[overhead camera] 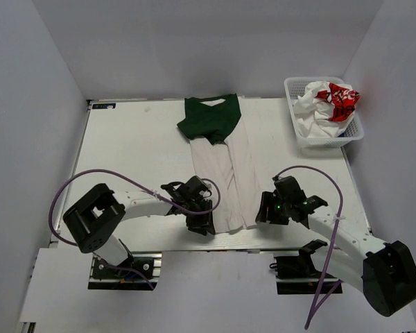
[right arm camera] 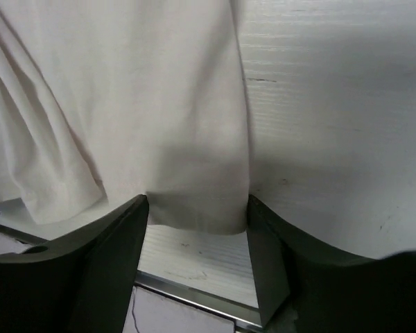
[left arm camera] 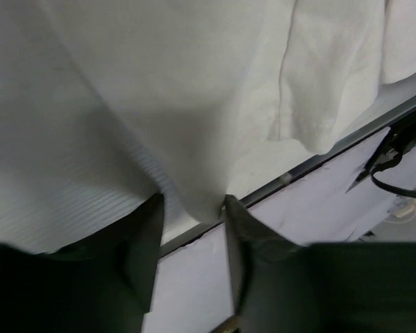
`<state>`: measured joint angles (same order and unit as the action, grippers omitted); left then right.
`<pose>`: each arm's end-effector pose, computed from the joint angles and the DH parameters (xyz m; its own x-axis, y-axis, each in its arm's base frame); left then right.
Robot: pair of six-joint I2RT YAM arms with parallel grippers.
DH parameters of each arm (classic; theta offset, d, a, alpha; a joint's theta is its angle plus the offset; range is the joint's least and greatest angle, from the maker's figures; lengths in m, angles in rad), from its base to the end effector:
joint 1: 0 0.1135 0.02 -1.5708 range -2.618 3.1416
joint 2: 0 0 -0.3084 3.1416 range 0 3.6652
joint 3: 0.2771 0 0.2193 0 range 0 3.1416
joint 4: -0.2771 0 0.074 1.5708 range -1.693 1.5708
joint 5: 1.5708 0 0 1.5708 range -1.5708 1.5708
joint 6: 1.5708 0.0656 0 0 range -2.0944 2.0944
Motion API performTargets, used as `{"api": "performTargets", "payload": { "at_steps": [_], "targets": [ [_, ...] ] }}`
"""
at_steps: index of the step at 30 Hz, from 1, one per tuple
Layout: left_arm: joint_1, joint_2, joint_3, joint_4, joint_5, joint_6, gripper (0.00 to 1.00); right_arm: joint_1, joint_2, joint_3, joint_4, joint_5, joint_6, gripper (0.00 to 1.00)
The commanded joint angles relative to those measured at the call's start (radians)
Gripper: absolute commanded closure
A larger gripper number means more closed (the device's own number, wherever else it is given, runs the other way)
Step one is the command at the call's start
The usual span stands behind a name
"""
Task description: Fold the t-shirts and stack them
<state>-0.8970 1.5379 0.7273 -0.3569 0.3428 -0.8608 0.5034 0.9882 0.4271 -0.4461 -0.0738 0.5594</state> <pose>0.1400 -0.2107 0.1853 -0.9947 0.1010 -0.0214 0.0982 0.8609 -0.4991 0.1162 0.0695 0.1917 -0.9012 0.1079 -0.4197 -0.0440 0.9407 0.3363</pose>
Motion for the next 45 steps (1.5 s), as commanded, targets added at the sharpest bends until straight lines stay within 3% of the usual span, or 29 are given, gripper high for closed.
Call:
{"api": "performTargets", "payload": {
  "at_steps": [1,2,3,6,8,13,20,25,28,35,45],
  "targets": [
    [-0.017,0.06,0.038,0.016,-0.011,0.014,0.54,-0.017,0.02,-0.04,0.047,-0.043,-0.038,0.42],
    [-0.026,0.073,0.053,0.001,-0.022,0.014,0.6,-0.025,0.026,-0.044,0.062,-0.044,-0.039,0.5],
    [-0.026,0.082,0.054,0.001,-0.034,0.014,0.77,-0.026,0.035,-0.048,0.072,-0.05,-0.045,0.7],
    [-0.036,0.094,0.075,-0.019,-0.048,0.025,1.0,-0.026,0.055,-0.041,0.072,-0.061,-0.052,0.9],
    [-0.045,0.103,0.103,-0.039,-0.057,0.025,1.0,-0.026,0.046,-0.022,0.032,-0.092,-0.062,0.99],
    [-0.056,0.061,0.179,-0.105,-0.125,0.034,1.0,-0.023,-0.023,0.041,0.007,-0.116,-0.053,1.0],
    [-0.02,-0.004,0.313,-0.232,-0.301,0.019,1.0,-0.028,0.024,0.206,-0.016,0.029,-0.05,1.0],
    [0.032,0.074,0.529,-0.408,-0.503,0.006,1.0,-0.028,0.127,0.324,0.079,0.114,-0.032,1.0],
    [0.075,0.143,0.627,-0.418,-0.54,0.006,1.0,-0.034,0.213,0.425,0.118,0.164,-0.029,1.0],
    [0.242,0.33,0.892,-0.494,-0.559,0.041,1.0,-0.054,0.473,0.686,0.152,0.189,-0.05,1.0],
    [0.334,0.49,1.057,-0.402,-0.487,0.152,1.0,-0.094,0.774,0.993,0.187,0.174,-0.119,1.0]
  ]
}}
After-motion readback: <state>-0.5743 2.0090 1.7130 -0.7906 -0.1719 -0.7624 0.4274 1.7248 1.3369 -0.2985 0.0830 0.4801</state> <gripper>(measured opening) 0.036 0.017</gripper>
